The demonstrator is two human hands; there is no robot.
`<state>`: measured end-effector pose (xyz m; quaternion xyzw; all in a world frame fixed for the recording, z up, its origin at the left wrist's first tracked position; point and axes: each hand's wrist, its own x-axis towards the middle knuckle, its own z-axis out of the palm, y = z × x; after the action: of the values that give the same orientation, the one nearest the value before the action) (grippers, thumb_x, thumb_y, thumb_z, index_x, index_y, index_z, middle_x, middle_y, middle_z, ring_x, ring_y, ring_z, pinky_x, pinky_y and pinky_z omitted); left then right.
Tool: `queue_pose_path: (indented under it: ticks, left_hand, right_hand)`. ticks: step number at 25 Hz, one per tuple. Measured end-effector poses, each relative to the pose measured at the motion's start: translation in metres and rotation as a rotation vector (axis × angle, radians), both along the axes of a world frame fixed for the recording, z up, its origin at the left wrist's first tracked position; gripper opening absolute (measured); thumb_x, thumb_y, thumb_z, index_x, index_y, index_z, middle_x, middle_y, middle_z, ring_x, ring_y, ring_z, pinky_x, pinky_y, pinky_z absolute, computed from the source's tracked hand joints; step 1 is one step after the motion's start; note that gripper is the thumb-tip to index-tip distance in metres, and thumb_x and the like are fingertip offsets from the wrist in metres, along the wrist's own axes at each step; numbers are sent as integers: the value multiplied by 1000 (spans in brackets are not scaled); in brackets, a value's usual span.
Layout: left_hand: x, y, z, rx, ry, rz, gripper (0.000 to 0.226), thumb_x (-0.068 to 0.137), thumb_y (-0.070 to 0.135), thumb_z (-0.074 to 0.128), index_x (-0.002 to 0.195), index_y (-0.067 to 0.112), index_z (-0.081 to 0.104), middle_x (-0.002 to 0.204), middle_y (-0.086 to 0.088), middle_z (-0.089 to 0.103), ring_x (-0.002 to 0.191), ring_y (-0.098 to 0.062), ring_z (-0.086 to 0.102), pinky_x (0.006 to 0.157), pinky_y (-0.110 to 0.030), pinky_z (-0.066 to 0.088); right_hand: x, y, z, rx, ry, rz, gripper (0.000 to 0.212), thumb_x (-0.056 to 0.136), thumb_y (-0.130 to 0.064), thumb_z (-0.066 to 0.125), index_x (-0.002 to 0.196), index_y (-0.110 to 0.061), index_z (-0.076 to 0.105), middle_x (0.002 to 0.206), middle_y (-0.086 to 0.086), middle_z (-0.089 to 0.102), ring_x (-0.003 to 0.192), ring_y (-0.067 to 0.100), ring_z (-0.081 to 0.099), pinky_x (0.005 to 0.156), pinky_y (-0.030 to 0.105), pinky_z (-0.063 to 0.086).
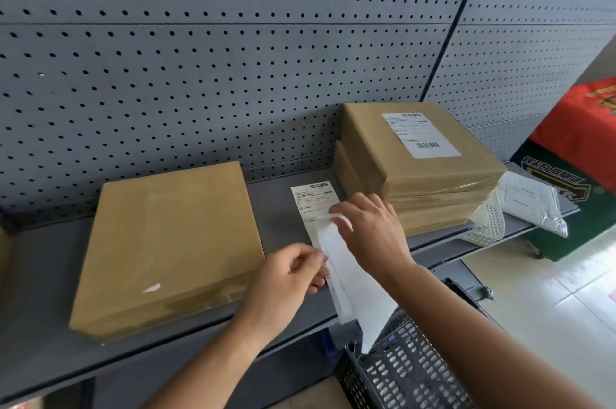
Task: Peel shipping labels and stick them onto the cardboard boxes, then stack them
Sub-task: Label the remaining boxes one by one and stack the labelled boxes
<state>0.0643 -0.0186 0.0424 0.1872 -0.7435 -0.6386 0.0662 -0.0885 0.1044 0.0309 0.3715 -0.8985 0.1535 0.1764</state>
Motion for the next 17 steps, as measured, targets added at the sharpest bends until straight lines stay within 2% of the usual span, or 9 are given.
queue_pose_path:
  ticks: [2,4,8,10,12,15,17]
  left_hand:
    - [-12,2,5,163,-30,35,20,100,29,60,102,16,75,92,-2,80,93,-21,75,84,-32,62]
    - [-21,2,9,204,-13,52,25,99,36,60,104,17,75,97,-5,79,96,-19,74,89,-30,61]
    - [-32,1,19,256,67,72,37,98,43,59,103,10,74,102,-16,74,93,-24,72,94,-42,58]
    - [-33,1,24,395,113,54,41,99,39,59,108,2,73,106,-22,73,95,-24,71,100,-43,55]
    - [-33,1,29,508,151,34,37,100,32,59,111,0,73,109,-24,74,105,-30,72,102,-40,55]
    - [-33,1,30,482,182,61,22,100,18,61,111,4,73,106,-18,78,106,-33,72,96,-35,58]
    - [-33,0,27,442,188,85,17,99,13,63,108,4,73,100,-15,79,99,-30,75,89,-32,61]
  right_hand:
    - [6,2,17,-54,44,1,11,90,-27,71,102,-29,72,95,-6,64,91,24,59,78,40,51]
    - [13,4,32,-85,85,-2,14,88,-27,74,102,-29,73,95,-6,64,93,24,58,79,40,49]
    - [23,13,47,-145,151,-14,16,87,-26,76,102,-30,74,98,-6,64,95,24,56,80,41,45]
    - [29,19,47,-174,176,-14,16,87,-26,76,102,-30,75,100,-5,64,94,25,56,79,42,44]
    - [35,26,43,-190,185,-8,19,85,-25,78,103,-28,75,101,-4,64,92,26,56,77,43,44]
    - [40,32,35,-200,169,0,27,81,-22,82,107,-25,75,103,-2,64,92,25,56,77,43,46]
    - [43,35,33,-208,138,25,27,82,-29,81,109,-25,74,105,-2,64,93,24,56,78,41,46]
